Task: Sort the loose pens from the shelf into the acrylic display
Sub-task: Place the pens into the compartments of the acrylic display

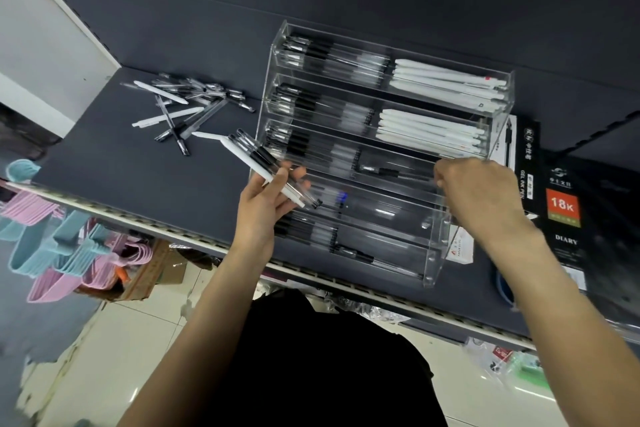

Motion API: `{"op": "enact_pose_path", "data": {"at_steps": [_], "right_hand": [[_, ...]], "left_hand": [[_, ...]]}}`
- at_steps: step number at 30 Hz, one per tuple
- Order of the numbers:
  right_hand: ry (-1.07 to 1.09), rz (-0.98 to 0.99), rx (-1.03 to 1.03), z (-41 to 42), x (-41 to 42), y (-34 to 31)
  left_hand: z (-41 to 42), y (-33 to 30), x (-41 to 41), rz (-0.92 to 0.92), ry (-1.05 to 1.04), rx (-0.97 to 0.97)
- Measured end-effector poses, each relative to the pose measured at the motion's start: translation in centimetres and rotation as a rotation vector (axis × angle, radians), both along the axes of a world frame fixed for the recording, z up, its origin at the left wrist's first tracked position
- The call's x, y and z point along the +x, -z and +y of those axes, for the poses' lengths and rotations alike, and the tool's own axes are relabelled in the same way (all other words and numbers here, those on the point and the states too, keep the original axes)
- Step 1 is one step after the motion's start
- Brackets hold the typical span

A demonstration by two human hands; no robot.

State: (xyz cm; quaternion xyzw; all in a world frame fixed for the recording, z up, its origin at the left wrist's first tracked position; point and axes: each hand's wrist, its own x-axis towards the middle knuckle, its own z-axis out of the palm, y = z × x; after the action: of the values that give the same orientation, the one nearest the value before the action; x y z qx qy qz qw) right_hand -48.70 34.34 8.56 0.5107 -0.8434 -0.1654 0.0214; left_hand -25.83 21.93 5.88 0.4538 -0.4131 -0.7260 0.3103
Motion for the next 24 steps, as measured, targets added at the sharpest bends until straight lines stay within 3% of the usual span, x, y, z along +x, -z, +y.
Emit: {"op": "enact_pose_path", "data": {"at_steps": [5,8,11,14,17,21,24], "right_hand": [[-0.039,-0.026,0.233,-0.9,0.7,-1.5],[-0.069,-0.078,0.224,-1.1,0.6,-1.9],[-0.124,-0.192,-0.013,-0.5,0.7,-1.4],[-0.136,-0.598,-0.420,0.1,3.2,-1.3],[-0.045,-0.965,-0.547,0.0,6.7,-0.6],[0.035,-1.019,-0.680,0.3,7.3,0.6],[0.050,-0.853,-0.740,1.4,5.1,0.3]], "left_hand": [[0.5,0.0,0.1,-0.002,0.007,-0.011],[0.9,0.1,-0.1,0.007,0.022,-0.003],[1.4,0.0,-0.7,0.041,0.045,0.032],[2.1,-0.4,-1.8,0.136,0.072,0.095],[3.1,-0.6,-3.0,0.166,0.116,0.122],[4.0,-0.4,-3.7,0.146,0.170,0.097],[4.1,-0.2,-3.7,0.134,0.173,0.064]]}}
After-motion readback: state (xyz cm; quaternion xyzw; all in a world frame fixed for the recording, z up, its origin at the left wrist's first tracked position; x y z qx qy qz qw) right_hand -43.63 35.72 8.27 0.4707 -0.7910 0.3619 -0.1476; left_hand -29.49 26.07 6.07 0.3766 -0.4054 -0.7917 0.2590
